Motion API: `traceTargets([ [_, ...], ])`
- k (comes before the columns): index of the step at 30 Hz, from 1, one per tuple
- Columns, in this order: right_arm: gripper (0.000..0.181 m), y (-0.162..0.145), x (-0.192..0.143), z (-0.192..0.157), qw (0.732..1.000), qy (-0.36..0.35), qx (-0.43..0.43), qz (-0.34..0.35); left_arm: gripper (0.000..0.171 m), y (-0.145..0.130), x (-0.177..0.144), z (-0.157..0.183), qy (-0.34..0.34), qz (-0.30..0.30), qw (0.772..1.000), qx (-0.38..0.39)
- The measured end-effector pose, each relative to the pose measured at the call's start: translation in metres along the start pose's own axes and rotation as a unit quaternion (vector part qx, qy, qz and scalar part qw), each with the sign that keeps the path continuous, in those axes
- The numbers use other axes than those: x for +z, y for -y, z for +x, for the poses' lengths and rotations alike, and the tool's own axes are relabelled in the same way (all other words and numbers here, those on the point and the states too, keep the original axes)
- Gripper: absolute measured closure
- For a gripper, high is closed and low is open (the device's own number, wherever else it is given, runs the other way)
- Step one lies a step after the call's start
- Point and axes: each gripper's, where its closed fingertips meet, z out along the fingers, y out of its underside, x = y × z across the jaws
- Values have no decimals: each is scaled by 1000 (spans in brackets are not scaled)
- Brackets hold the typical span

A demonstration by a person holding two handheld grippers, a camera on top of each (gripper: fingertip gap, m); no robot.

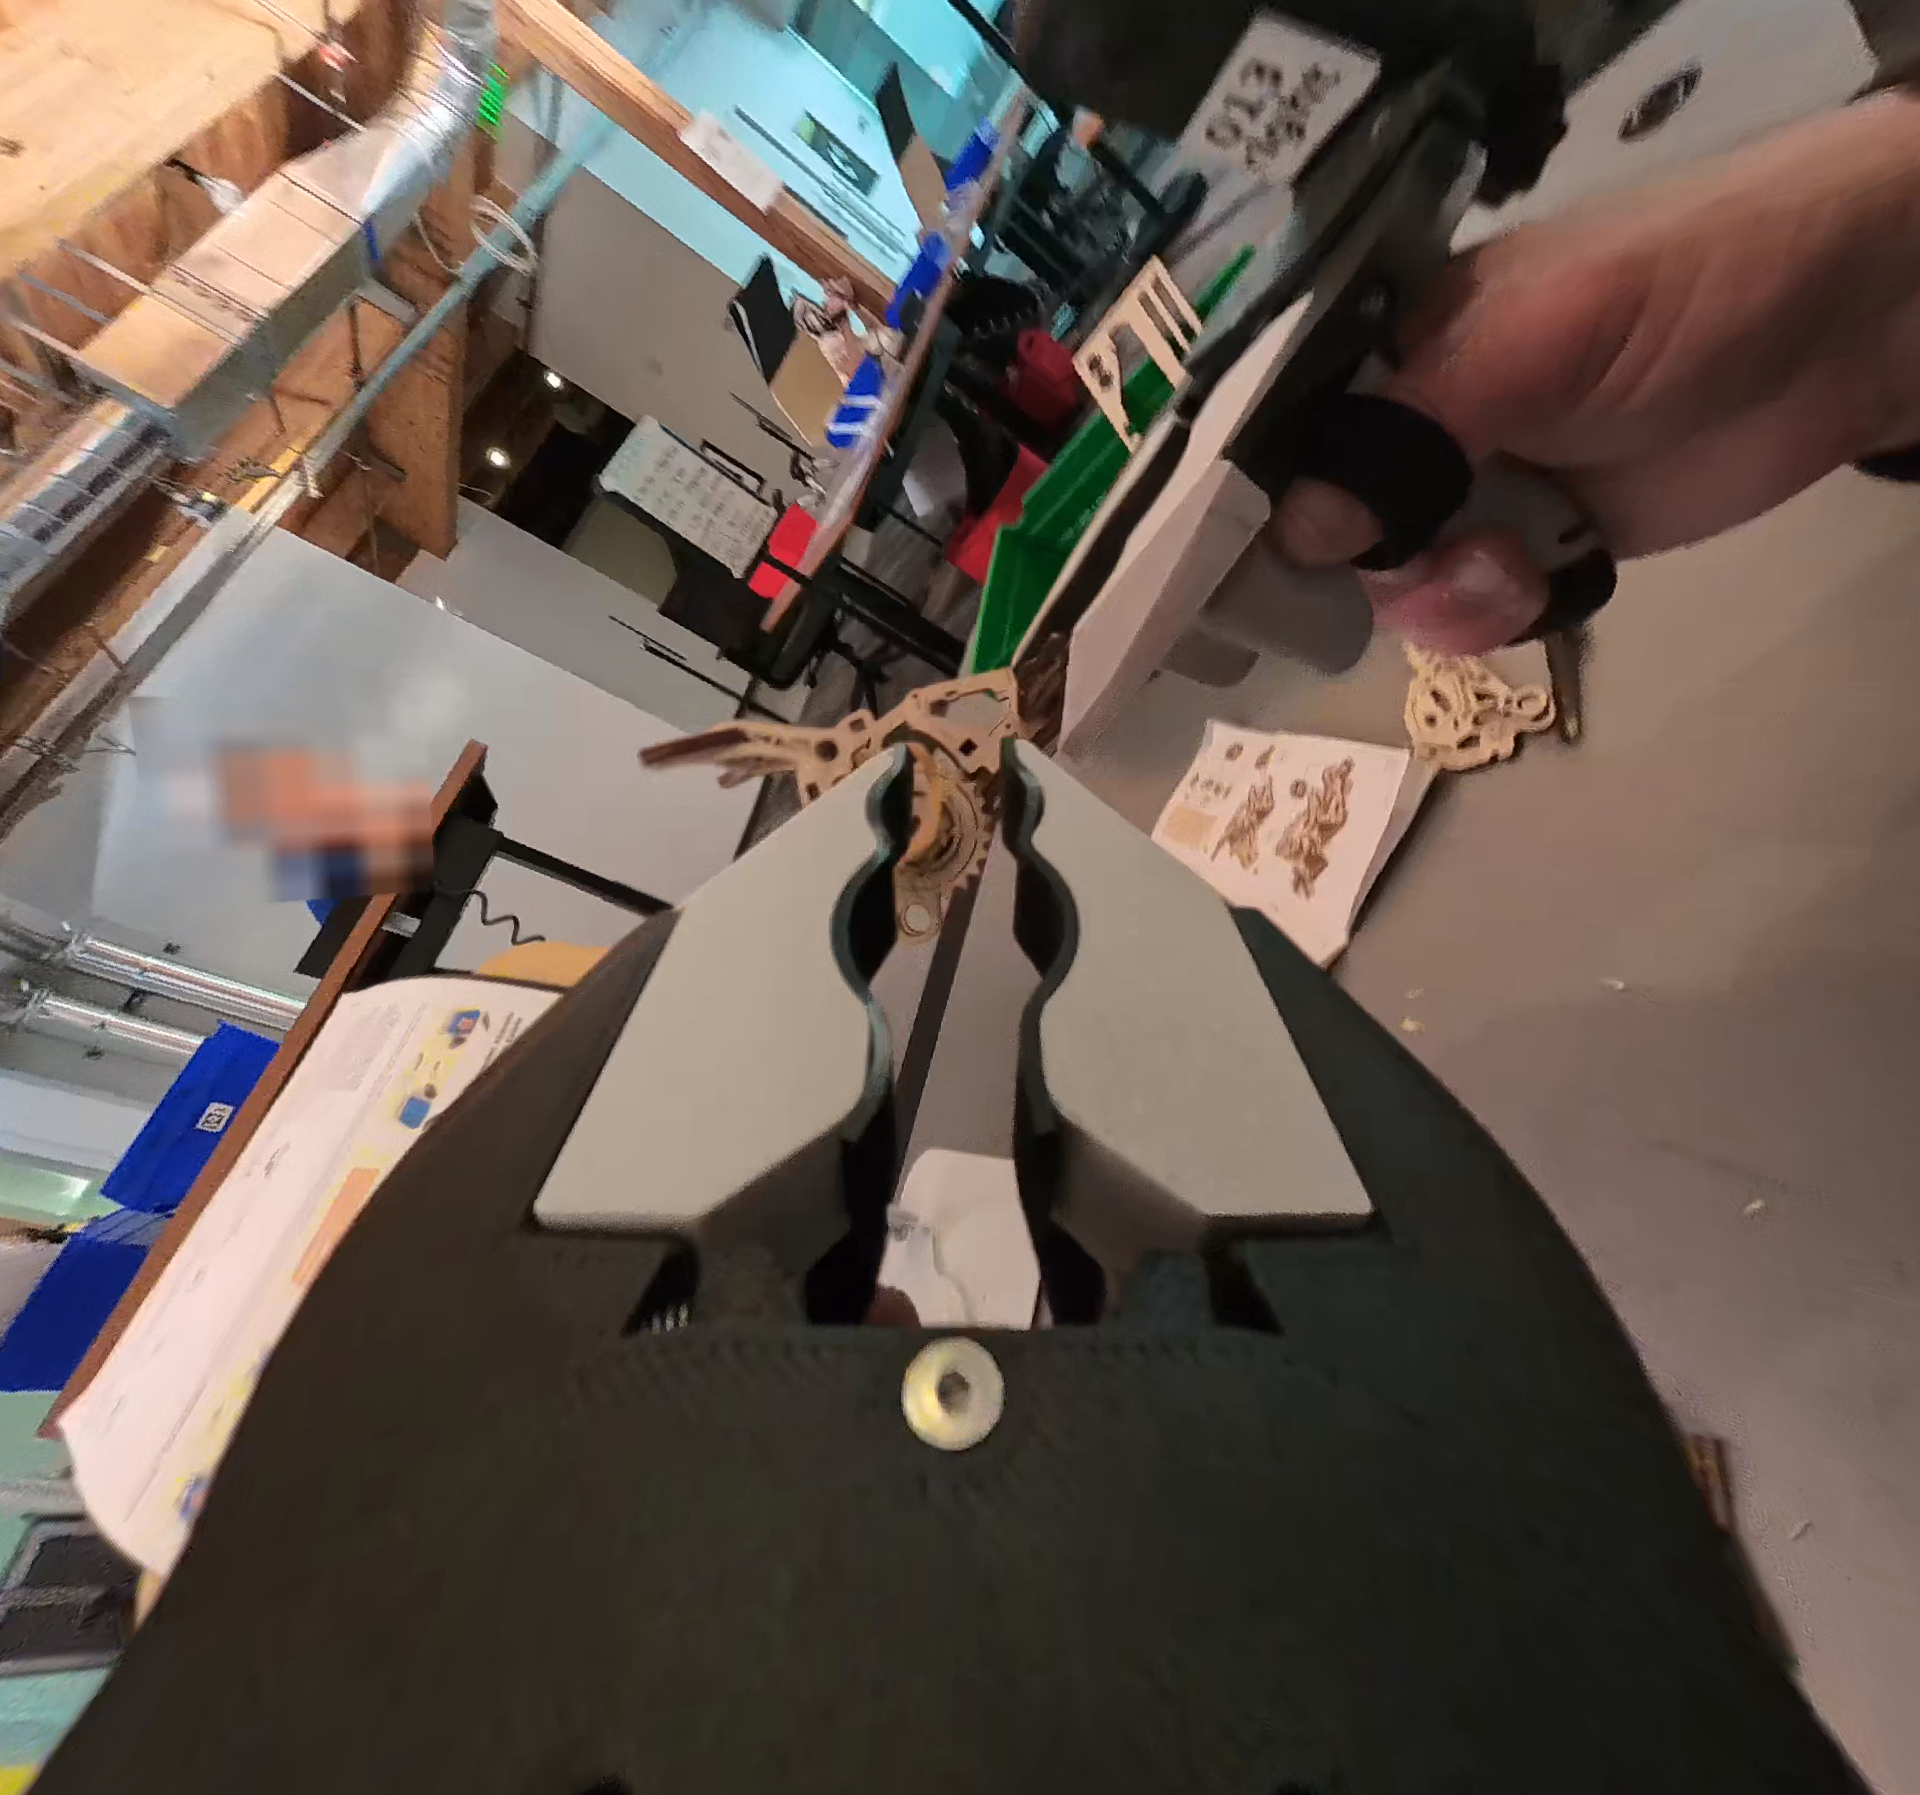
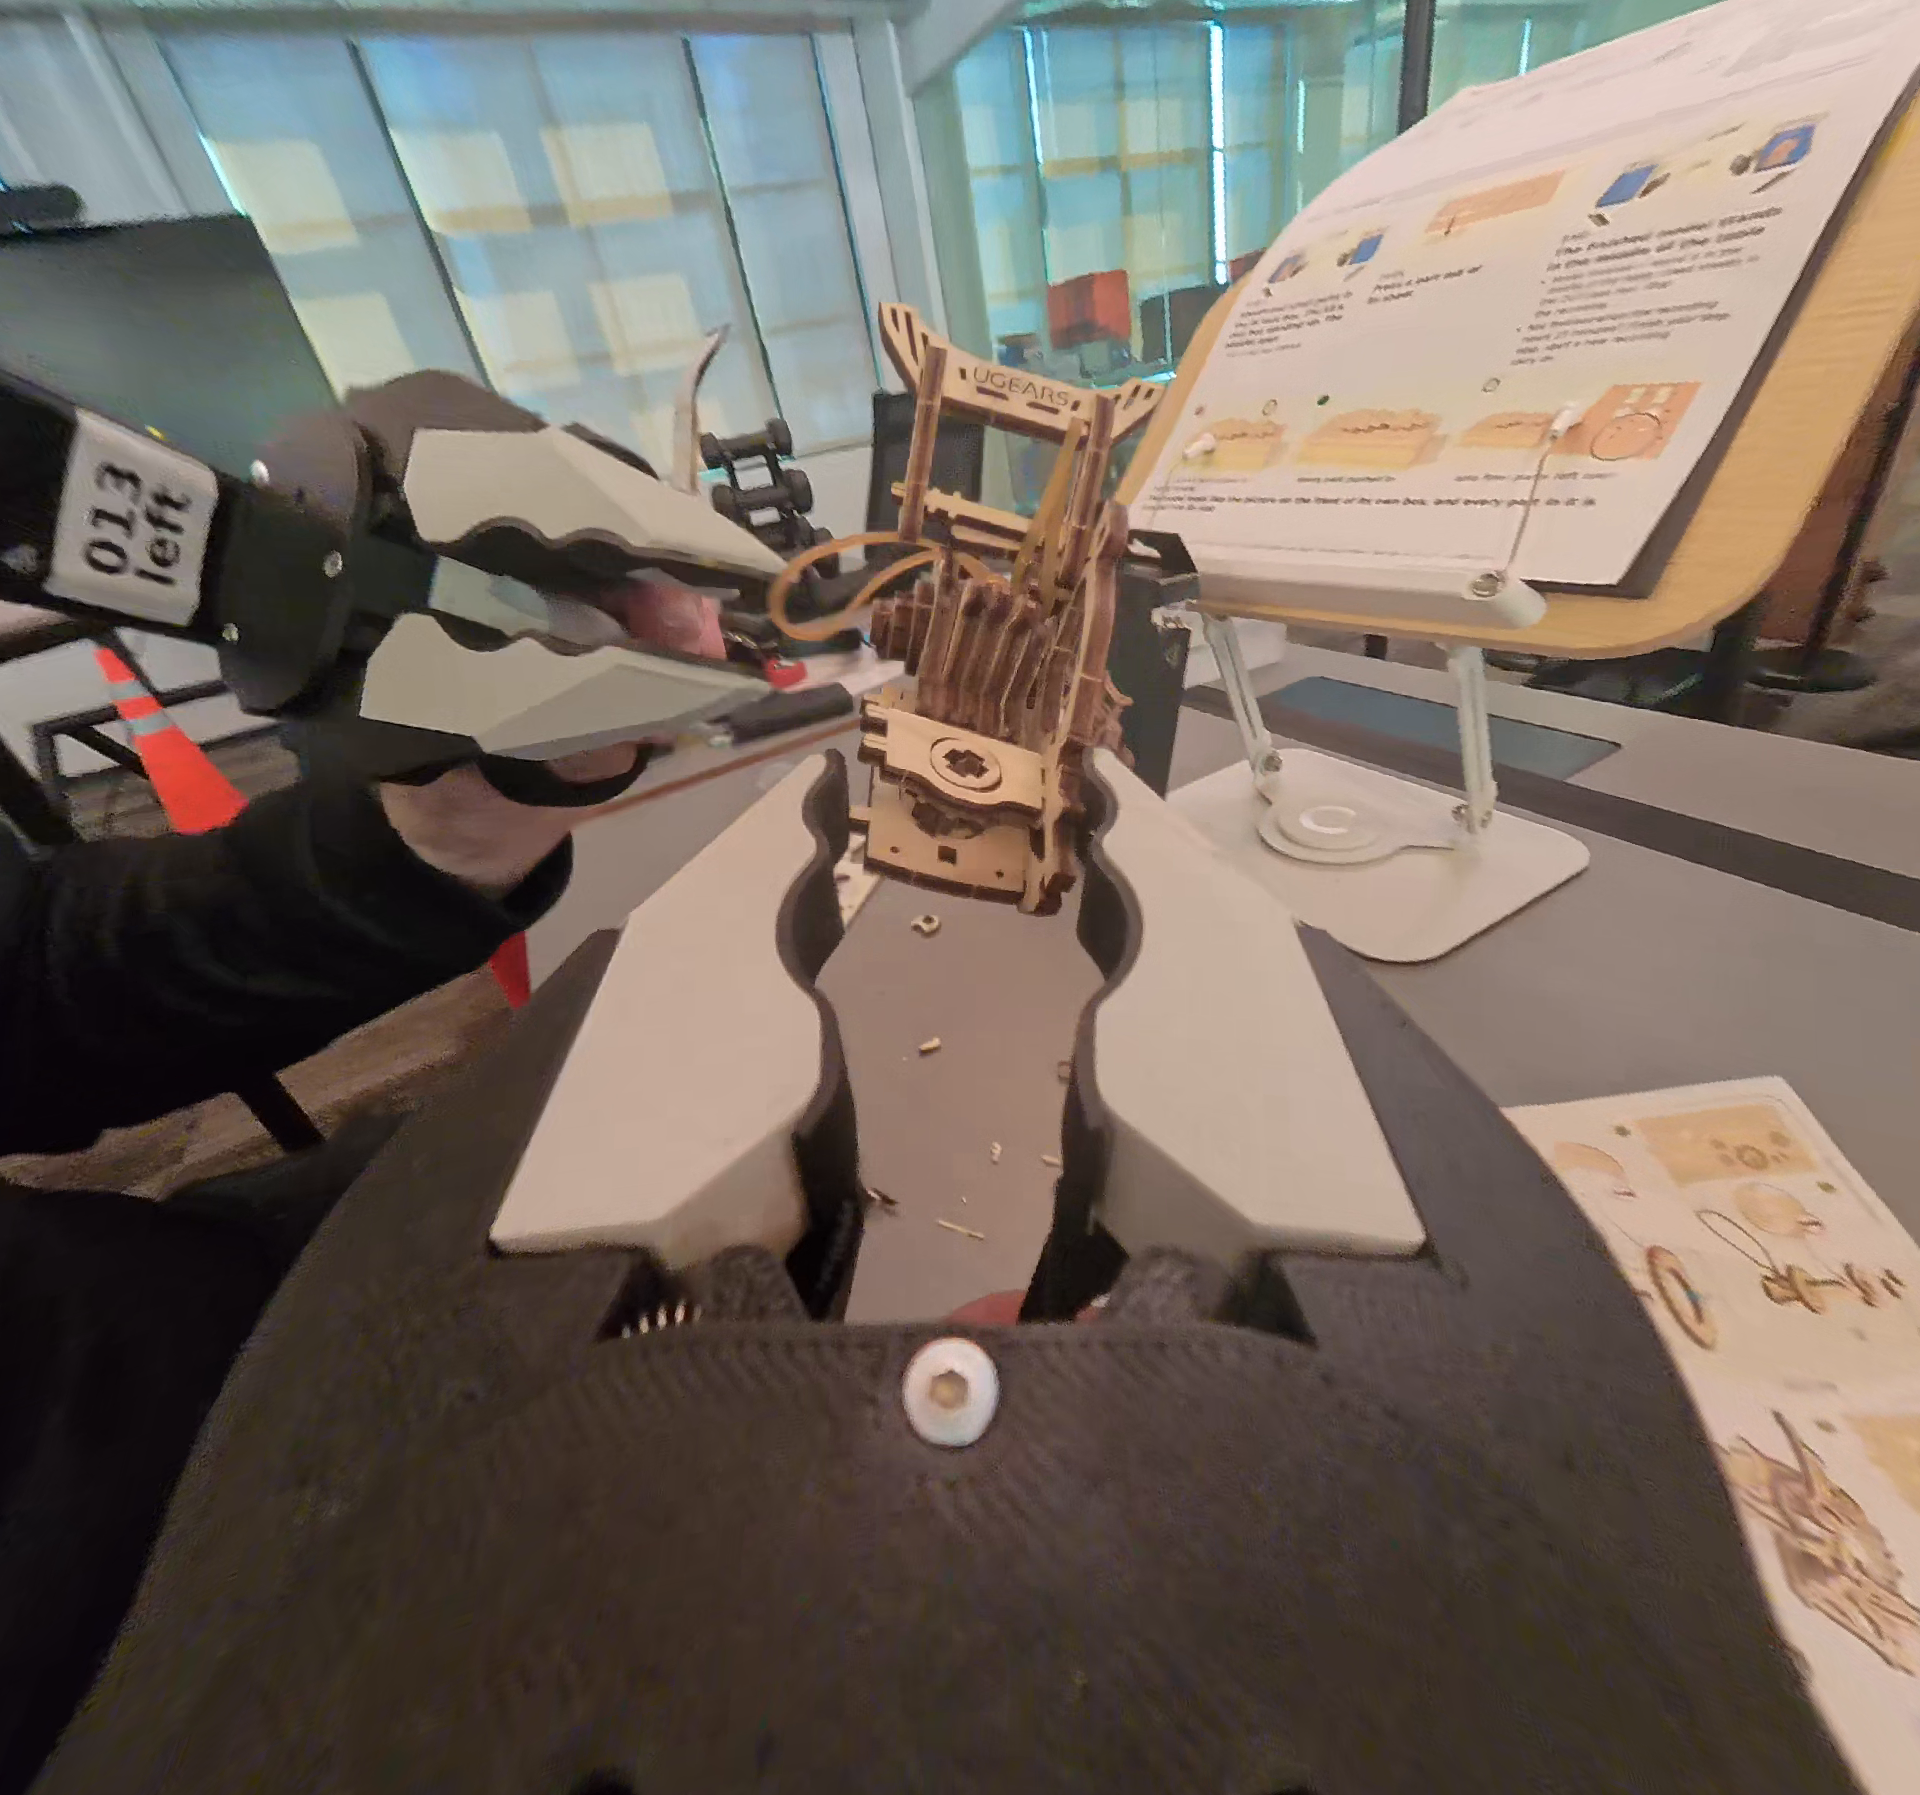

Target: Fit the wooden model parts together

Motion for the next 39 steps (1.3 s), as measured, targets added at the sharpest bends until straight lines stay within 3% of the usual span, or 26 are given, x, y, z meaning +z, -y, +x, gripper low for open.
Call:
traceTargets([
  [5,141,10,-3,-9,999,33,19,31,154,-10,-24,-21,47,43,990,-125],
  [9,141,18,-3,-17,997,57,28,53,147,-24,-23,-27,29,77,956,-281],
  [15,141,24,-5,-24,995,69,22,69,135,-7,-12,-24,-30,141,905,-400],
  [24,141,21,-2,-28,995,71,11,64,147,3,-1,-24,-16,115,924,-364],
  [33,141,11,2,-29,995,85,50,10,148,-2,-4,-20,-29,43,969,-241],
  [39,141,19,2,-31,995,87,48,7,148,-3,-7,-22,-51,46,962,-263],
])
